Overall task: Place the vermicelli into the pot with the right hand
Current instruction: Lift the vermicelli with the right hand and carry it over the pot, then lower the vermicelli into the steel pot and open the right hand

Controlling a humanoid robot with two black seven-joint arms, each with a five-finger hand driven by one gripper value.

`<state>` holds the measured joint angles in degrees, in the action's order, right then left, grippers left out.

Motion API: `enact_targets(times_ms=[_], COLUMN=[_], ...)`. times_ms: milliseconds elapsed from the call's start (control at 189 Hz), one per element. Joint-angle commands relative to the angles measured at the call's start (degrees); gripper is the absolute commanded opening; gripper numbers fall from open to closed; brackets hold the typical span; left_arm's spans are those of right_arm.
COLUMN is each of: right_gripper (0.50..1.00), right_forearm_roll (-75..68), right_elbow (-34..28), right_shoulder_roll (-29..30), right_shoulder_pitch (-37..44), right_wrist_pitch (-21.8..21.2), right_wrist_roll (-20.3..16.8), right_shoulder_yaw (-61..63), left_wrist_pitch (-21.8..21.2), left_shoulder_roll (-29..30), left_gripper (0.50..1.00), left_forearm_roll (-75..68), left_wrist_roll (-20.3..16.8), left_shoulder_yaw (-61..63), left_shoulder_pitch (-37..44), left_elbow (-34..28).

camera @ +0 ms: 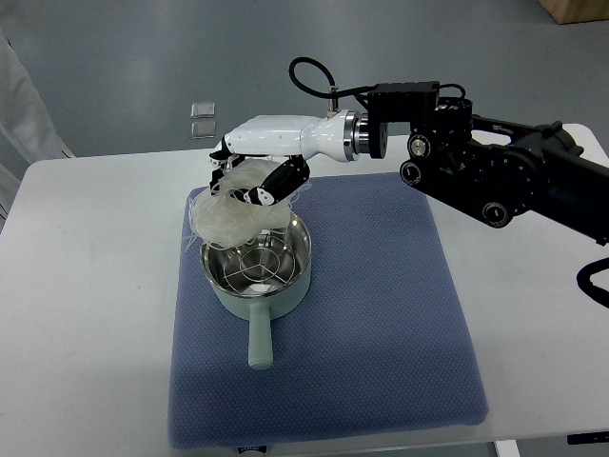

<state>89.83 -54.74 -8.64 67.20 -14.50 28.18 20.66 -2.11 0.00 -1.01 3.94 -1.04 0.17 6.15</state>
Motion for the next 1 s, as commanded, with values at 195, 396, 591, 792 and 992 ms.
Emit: enact_targets(times_ms=[195,396,591,792,992], right_gripper=[0.500,0.500,0.500,0.621,0.832], right_forearm_roll=[0.96,1.05,0.87,-0.09,-0.18], right_elbow=[0.60,1.65,2.36,2.36,2.36], right_shoulder_roll=[1.96,2.23,2.14,2.23,2.05], right_shoulder_pitch=[-5.24,-6.82,-6.82,-6.91,-6.82], right_wrist_pitch=[0.44,0.97,1.41,1.58,1.58], right_wrist_roll=[-0.15,-0.67,-0.76,-0.59,-0.50], right_shoulder_yaw=[-0.27,-0.27,-0.27,-0.19,-0.10], left_wrist_pitch=[0.00,0.00,0.00,0.00,0.00], left_shoulder_roll=[0.00,0.00,0.00,0.00,0.00], left_gripper=[1.000,1.000,1.000,1.000,1.000], left_forearm_roll=[0.05,0.05,0.05,-0.04,-0.04], left_wrist_roll=[0.01,0.01,0.01,0.01,0.01], left_shoulder_yaw=[-0.01,-0.01,-0.01,-0.01,-0.01], left_shoulder_pitch=[0.01,0.01,0.01,0.01,0.01], left_elbow=[0.00,-0.09,0.00,0.00,0.00])
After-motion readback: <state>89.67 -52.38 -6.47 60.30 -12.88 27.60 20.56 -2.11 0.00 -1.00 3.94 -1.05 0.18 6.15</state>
